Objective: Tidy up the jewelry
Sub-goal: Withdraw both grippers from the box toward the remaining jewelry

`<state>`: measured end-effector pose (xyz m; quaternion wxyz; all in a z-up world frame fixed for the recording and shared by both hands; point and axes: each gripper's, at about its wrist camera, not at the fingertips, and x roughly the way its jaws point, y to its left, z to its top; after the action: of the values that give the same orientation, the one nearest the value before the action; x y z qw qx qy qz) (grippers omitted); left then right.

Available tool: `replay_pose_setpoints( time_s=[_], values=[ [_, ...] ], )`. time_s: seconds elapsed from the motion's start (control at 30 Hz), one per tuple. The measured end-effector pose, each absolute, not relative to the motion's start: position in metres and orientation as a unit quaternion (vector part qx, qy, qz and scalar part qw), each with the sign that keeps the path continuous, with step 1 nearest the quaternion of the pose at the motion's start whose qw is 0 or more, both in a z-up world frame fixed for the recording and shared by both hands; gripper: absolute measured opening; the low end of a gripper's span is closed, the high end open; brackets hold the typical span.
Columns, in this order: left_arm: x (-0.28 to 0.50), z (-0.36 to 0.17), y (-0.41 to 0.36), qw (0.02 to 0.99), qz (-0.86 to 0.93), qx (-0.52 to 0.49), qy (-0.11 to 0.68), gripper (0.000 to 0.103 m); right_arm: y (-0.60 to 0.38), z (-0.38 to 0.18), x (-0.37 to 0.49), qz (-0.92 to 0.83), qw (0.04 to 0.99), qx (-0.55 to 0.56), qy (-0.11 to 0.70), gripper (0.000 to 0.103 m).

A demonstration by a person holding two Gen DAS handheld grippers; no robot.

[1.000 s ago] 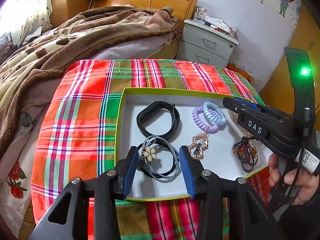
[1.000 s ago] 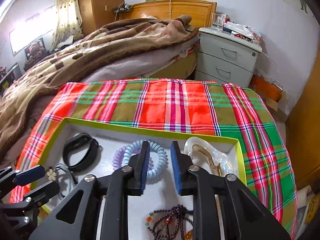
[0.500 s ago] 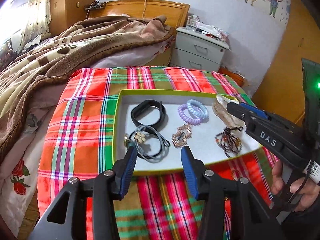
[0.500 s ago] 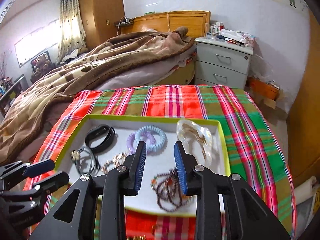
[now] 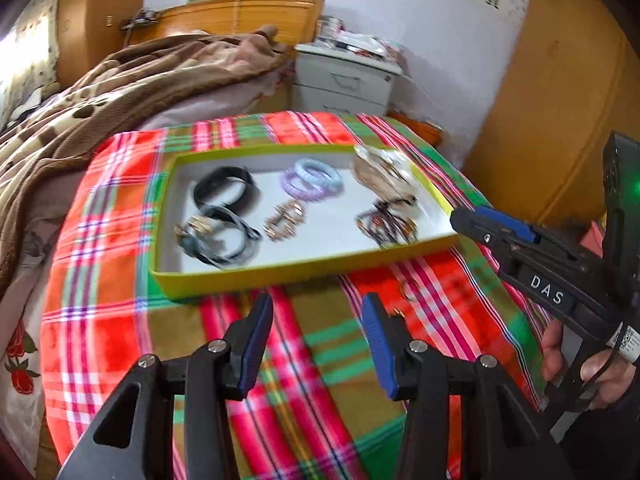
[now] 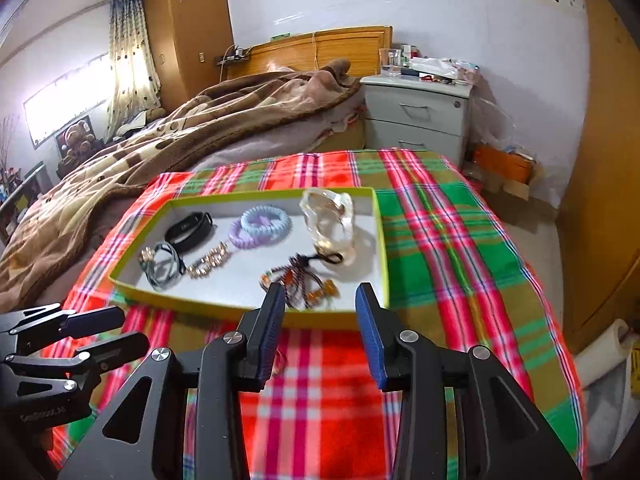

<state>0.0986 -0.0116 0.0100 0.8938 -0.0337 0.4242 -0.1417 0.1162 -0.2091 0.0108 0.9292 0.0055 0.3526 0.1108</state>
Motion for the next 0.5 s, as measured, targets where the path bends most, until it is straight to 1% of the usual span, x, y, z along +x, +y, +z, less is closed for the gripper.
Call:
replay_pose_setpoints(
  time_s=[0.2, 0.5],
  values=[
    [0.092, 0.000, -0.033, 0.880, -0.184, -0.027, 0.437, 0.048, -0.224, 0.008, 0.103, 0.108, 0.929, 0.016, 0.354, 0.038],
    [0.091, -0.011, -0.062, 0.869, -0.217, 0.014, 0.445, 0.048, -0.233, 0.004, 0.083, 0.131, 0.927, 0.013, 0.350, 0.040]
  ],
)
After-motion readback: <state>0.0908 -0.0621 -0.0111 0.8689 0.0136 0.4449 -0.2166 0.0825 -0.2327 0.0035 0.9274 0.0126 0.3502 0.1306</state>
